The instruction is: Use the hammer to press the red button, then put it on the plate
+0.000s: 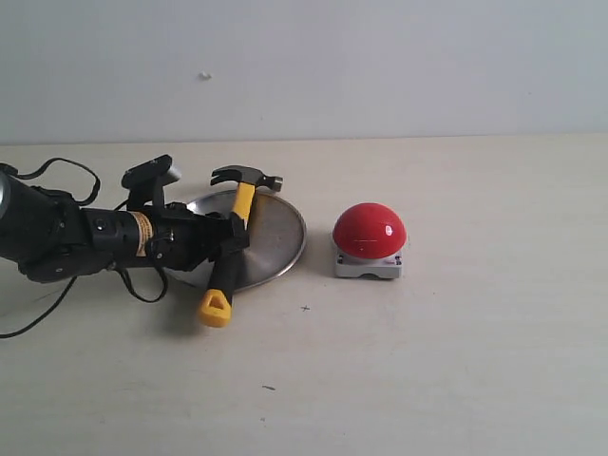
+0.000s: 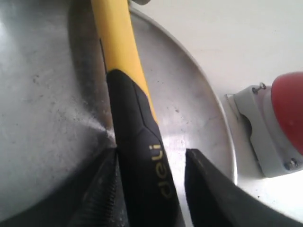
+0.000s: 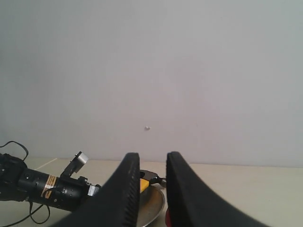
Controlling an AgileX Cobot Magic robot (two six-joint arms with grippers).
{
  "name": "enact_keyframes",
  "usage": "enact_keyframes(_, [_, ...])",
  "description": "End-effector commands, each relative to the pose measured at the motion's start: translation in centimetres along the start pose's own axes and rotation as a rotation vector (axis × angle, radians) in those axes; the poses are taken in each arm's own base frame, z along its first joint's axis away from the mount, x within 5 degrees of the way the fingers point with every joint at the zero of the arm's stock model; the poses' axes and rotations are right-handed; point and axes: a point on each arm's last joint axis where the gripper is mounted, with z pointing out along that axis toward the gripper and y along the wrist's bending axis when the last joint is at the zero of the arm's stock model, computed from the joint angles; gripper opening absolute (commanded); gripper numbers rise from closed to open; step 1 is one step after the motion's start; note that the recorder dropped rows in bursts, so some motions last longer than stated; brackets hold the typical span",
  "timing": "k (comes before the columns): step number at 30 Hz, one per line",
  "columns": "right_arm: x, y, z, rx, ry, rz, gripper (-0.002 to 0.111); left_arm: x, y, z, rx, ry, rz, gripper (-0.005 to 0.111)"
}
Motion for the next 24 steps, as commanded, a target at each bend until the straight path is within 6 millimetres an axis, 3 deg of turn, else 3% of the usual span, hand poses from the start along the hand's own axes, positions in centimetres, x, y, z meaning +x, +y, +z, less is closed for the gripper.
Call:
enact_keyframes(1, [0.2,0.0,-0.1,0.002,0.014,-0.001,0.021,-0.7,-0.6,-0.2,0.028,-0.027,0.011,0.046])
enact_keyframes(13, [0.3,-0.1,-0.1,0.003,0.018,-0.001,0.021,-3.8,-1.1,-4.0,-0.125,-0.057,0.136,0.043])
enact_keyframes(16, [0.3,-0.1,-0.1,0.003,0.018,-0.003,0.021,-3.8,-1.7,-5.4,-0.123,-0.060,0.172,0.027])
enact_keyframes(19, [0.3,-0.1,-0.1,0.003,0.018,-0.003,0.021,-3.6,-2.4,-7.0,-0.120,-0.073,0.226,0.000])
enact_keyframes(24, [0.3,-0.1,-0.1,0.003,0.018,-0.003,0.021,-3.8,-3.8,-10.2,-0.112,-0.136,0.277,0.000])
